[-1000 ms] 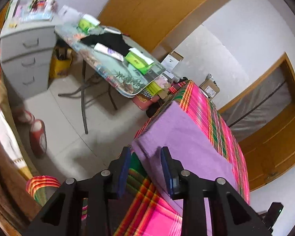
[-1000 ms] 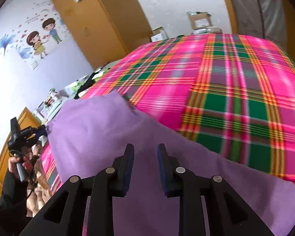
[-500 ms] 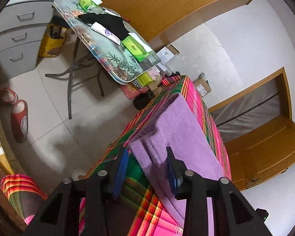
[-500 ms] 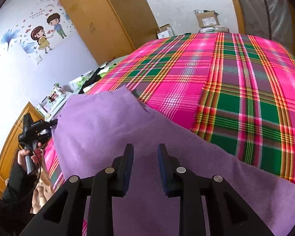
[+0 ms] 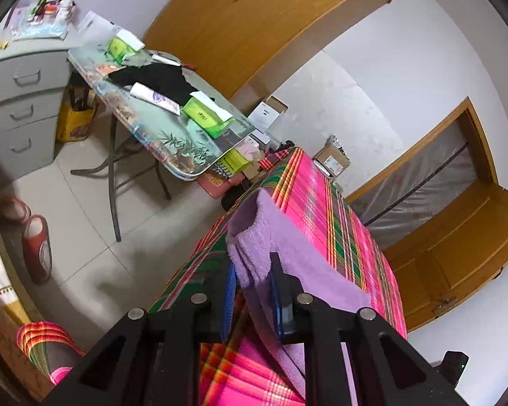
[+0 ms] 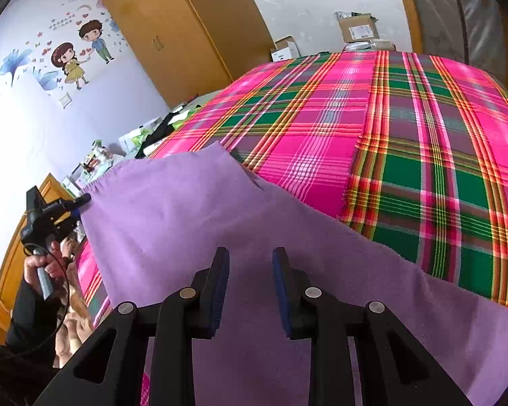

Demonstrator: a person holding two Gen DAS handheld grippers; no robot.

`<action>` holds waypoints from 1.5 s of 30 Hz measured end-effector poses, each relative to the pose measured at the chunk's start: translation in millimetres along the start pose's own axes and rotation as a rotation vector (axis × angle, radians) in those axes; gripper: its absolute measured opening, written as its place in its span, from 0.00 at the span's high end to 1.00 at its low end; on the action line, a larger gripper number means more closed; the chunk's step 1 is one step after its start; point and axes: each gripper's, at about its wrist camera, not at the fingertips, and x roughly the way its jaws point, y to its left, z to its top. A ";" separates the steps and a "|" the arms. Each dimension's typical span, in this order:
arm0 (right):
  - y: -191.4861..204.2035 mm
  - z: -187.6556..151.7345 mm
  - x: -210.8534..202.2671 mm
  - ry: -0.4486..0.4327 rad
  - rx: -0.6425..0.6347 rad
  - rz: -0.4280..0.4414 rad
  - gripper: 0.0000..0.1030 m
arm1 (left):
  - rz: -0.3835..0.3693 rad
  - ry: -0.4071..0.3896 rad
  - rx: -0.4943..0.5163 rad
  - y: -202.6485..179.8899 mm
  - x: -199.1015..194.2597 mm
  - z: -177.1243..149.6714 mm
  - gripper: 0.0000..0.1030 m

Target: Fold clothes

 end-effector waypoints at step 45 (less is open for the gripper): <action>-45.3 -21.2 -42.6 -0.066 0.203 -0.013 0.72 | -0.351 0.640 1.143 -279.7 75.0 -241.8 0.73</action>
